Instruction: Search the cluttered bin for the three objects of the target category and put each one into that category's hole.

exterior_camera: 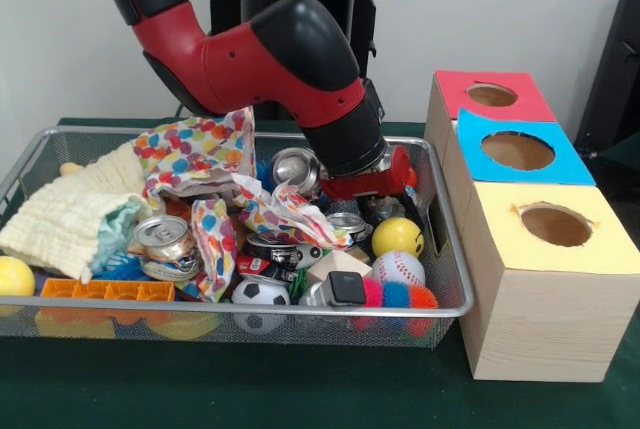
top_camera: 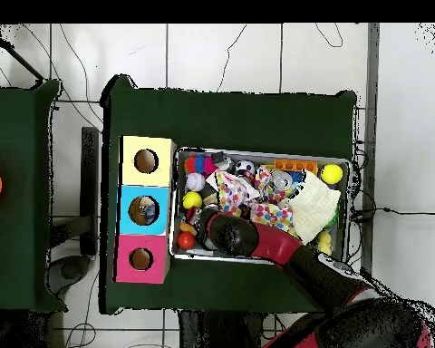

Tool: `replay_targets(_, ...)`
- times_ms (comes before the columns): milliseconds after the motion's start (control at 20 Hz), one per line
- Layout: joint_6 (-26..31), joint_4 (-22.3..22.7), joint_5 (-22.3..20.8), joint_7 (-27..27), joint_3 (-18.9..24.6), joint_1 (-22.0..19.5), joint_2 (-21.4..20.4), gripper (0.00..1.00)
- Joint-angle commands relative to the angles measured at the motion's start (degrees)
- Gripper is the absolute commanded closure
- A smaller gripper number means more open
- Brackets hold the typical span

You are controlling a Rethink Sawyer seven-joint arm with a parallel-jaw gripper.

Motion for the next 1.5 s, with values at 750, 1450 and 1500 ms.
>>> replay_targets(750, 5.6, -6.54, -5.39, -5.59, 4.19, 2.68, 9.32, 1.0)
replay_targets(1450, 2.34, -5.86, -7.09, -1.43, 1.87, 5.5, 4.04, 1.0)
replay_targets(1500, 1.36, -5.58, -7.21, -0.29, 0.89, 6.34, 2.59, 1.0)
